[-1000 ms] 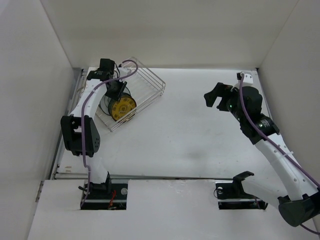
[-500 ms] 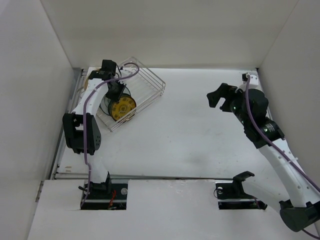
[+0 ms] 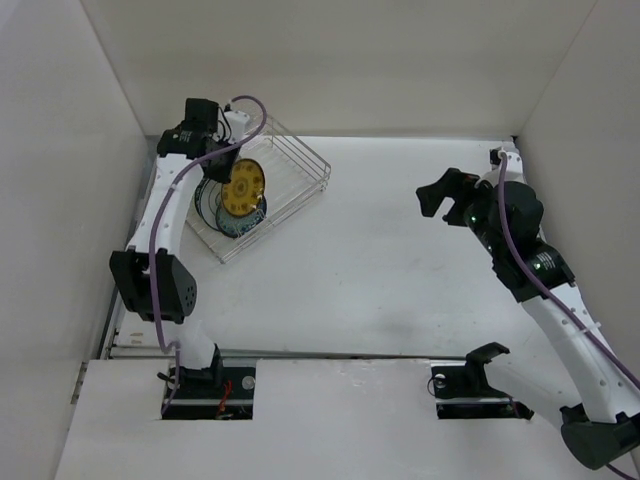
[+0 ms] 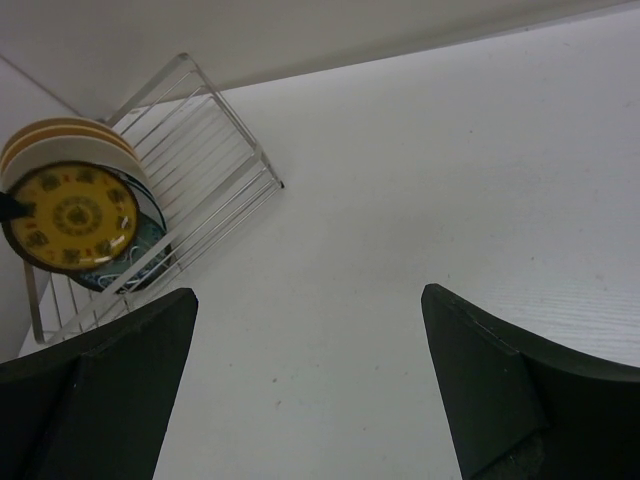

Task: Unload the plates from the dish rack

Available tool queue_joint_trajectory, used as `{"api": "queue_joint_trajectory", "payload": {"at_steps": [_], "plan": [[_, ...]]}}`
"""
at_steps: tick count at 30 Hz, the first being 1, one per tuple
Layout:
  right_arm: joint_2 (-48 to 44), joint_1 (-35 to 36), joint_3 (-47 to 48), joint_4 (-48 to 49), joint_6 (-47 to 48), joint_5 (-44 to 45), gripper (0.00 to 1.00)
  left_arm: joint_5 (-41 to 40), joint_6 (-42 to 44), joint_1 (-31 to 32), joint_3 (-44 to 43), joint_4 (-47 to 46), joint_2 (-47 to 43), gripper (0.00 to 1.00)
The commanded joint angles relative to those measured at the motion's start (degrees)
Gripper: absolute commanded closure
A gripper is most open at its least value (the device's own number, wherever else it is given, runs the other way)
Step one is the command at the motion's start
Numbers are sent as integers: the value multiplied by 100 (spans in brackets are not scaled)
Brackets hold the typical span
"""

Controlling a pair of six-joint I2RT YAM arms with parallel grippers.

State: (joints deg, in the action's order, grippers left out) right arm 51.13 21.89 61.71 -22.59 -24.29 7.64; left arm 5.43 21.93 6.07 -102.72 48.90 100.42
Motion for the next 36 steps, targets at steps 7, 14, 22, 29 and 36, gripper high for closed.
{"api": "queue_joint_trajectory", "payload": {"at_steps": [7, 14, 22, 29, 36], "plan": [[449, 52, 324, 193, -40, -884, 0, 475, -637, 35, -661, 49, -1007, 100], [1030, 157, 429, 1229, -540, -2352, 0, 2899, -1323, 105, -1005, 839, -770, 100], [1837, 465, 174, 2013, -875, -3198, 11, 4344, -946, 754, -206, 1322, -428, 100], [2032, 843, -176, 2013, -875, -2874, 17, 4536, -980, 1002, -55, 1271, -374, 100], [2251, 958, -309, 2136, -936, -2821, 36, 4616, -928, 1116, -55, 1332, -374, 100]]}}
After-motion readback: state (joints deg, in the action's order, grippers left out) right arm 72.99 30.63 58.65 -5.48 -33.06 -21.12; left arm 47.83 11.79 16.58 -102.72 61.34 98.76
